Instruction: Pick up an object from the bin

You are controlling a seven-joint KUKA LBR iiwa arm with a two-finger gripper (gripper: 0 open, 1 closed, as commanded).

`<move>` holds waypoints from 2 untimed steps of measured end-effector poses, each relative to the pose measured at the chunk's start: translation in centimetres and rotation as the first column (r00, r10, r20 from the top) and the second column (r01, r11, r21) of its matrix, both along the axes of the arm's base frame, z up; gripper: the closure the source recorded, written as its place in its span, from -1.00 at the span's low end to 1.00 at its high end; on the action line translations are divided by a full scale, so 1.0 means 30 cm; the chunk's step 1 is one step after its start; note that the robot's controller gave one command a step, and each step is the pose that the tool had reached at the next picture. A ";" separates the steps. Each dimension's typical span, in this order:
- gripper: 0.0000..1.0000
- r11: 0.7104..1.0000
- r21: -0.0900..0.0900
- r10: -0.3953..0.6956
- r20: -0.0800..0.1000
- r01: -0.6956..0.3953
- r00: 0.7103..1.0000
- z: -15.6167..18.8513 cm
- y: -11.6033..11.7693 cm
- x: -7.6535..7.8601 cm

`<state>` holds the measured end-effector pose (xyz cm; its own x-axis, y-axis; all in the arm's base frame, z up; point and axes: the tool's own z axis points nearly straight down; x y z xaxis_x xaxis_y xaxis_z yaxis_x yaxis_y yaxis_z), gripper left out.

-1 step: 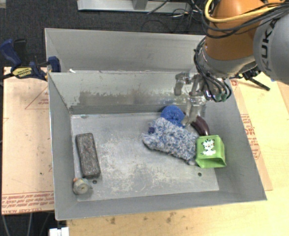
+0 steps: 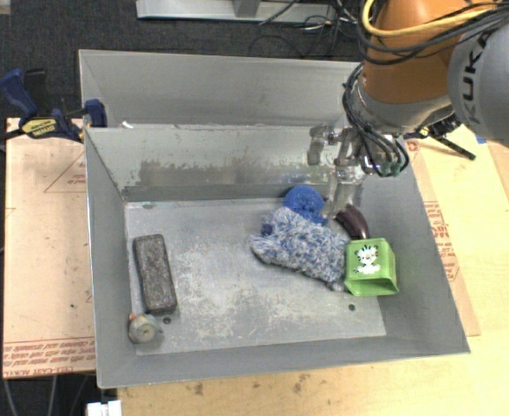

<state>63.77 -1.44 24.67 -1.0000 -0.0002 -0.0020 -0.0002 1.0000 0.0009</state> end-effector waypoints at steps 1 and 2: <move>-1.00 0.998 0.003 -0.058 0.007 0.058 0.998 -0.047 -0.041 0.000; -1.00 0.983 -0.001 -0.184 0.001 0.184 0.983 -0.211 -0.088 -0.036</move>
Offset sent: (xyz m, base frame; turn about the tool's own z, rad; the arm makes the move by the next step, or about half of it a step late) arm -0.0230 -0.0140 -0.1089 0.0467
